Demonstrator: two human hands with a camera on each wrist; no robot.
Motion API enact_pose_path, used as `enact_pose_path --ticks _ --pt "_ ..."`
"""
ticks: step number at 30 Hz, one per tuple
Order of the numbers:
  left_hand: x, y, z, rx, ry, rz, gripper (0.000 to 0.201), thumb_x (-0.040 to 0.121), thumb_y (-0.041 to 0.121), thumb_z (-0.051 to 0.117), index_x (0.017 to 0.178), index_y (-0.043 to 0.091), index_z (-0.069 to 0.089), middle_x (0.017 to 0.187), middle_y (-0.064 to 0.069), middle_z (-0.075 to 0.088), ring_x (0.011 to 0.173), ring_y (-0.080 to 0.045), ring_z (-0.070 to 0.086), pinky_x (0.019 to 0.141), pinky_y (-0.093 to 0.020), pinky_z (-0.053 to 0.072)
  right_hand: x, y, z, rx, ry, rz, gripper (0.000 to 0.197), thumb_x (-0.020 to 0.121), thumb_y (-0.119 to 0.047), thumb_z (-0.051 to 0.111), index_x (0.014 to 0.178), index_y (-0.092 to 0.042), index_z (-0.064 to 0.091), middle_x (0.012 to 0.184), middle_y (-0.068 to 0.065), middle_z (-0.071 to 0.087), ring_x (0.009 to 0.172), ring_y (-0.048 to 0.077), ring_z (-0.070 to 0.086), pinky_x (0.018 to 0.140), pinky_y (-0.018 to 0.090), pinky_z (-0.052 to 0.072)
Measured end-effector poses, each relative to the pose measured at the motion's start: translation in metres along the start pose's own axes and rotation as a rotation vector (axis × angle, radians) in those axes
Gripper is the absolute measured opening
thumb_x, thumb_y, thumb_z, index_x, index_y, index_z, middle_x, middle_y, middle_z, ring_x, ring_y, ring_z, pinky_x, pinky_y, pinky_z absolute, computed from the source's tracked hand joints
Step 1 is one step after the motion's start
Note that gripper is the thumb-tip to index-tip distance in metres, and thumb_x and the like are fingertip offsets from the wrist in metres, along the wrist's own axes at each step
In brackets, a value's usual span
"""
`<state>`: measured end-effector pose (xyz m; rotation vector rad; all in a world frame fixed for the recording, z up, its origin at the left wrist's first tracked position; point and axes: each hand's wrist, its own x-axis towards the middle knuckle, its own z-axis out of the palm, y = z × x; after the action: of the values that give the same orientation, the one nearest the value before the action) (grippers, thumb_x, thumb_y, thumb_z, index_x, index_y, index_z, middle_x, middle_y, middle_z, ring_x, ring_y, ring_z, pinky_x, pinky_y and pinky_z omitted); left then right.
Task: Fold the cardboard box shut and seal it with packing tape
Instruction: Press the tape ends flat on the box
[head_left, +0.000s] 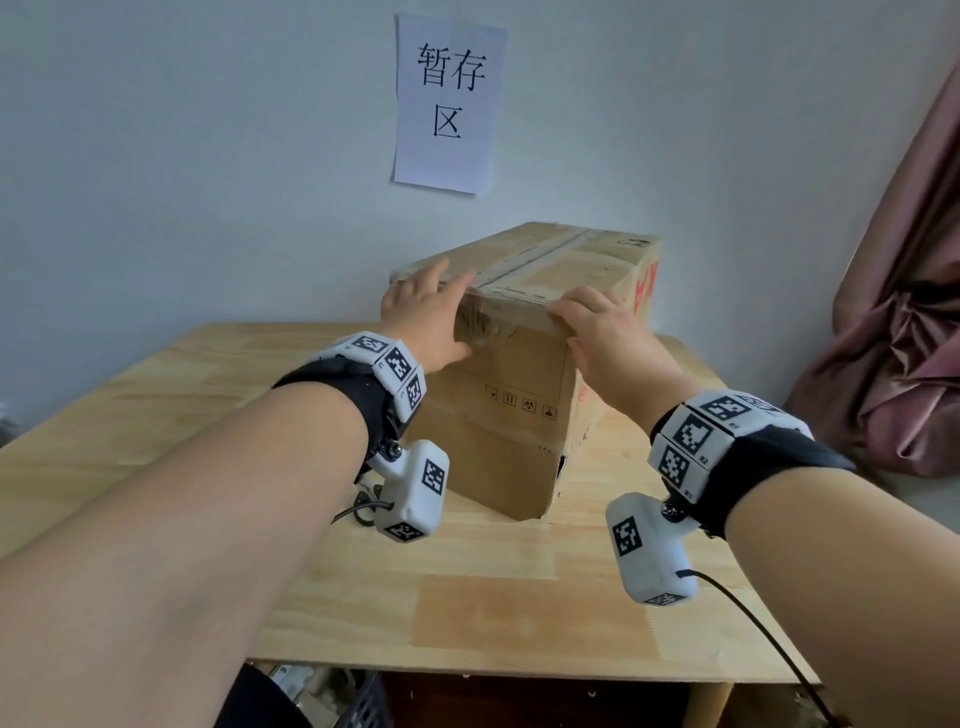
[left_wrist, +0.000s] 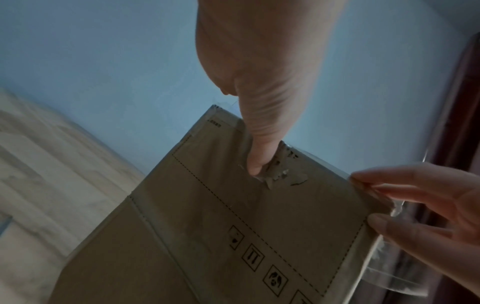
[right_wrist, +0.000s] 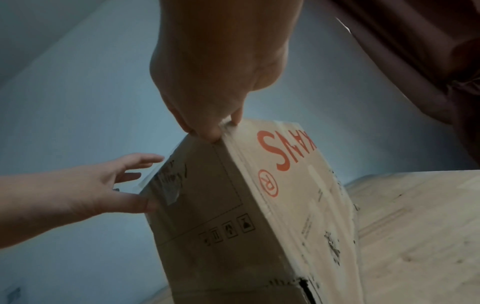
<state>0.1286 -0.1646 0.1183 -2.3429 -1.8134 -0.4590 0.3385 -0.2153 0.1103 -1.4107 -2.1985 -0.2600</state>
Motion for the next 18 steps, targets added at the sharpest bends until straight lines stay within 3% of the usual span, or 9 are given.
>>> enact_pose_path --ticks 6,9,12,15,18 --pt "0.011 -0.007 0.005 0.022 -0.008 -0.082 0.084 0.084 0.036 0.066 0.149 0.032 0.014 0.158 -0.009 0.007 0.145 -0.032 0.005 0.115 -0.056 0.005 -0.009 0.031 -0.006 0.012 0.057 0.013 0.039 0.093 0.004 0.048 0.131 -0.004 0.054 0.130 0.012 0.054 0.117 0.032 0.049 0.101 0.039 0.038" --pt "0.021 -0.014 0.009 -0.035 -0.019 -0.113 0.080 0.085 0.037 0.065 0.149 0.032 0.017 0.157 -0.010 0.008 0.145 -0.033 0.007 0.115 -0.058 0.006 -0.019 0.059 -0.008 0.026 0.156 0.189 0.041 0.093 0.003 0.048 0.133 -0.005 0.052 0.131 0.014 0.052 0.115 0.036 0.051 0.094 0.043 0.042" --pt "0.033 -0.011 0.016 -0.229 -0.034 -0.025 0.078 0.085 0.031 0.067 0.149 0.027 0.022 0.156 -0.011 0.017 0.142 -0.030 0.022 0.114 -0.050 0.023 -0.022 0.073 -0.005 -0.031 0.174 0.387 0.048 0.092 0.002 0.043 0.138 -0.009 0.047 0.135 0.013 0.048 0.119 0.035 0.044 0.093 0.043 0.041" --pt "0.038 -0.002 0.023 -0.345 0.002 0.030 0.074 0.085 0.023 0.067 0.147 0.019 0.027 0.145 -0.008 0.037 0.129 -0.024 0.040 0.105 -0.036 0.036 -0.012 0.063 0.003 -0.172 0.196 0.333 0.051 0.087 -0.004 0.048 0.137 -0.009 0.047 0.135 0.015 0.049 0.128 0.035 0.038 0.111 0.047 0.025" --pt "0.034 0.001 0.030 -0.434 0.105 0.012 0.066 0.085 0.019 0.068 0.142 0.015 0.034 0.133 -0.004 0.048 0.109 -0.017 0.048 0.088 -0.025 0.037 0.008 0.040 0.009 -0.251 0.125 0.227 0.050 0.093 -0.022 0.049 0.142 -0.016 0.040 0.143 0.008 0.046 0.137 0.026 0.035 0.119 0.044 0.004"
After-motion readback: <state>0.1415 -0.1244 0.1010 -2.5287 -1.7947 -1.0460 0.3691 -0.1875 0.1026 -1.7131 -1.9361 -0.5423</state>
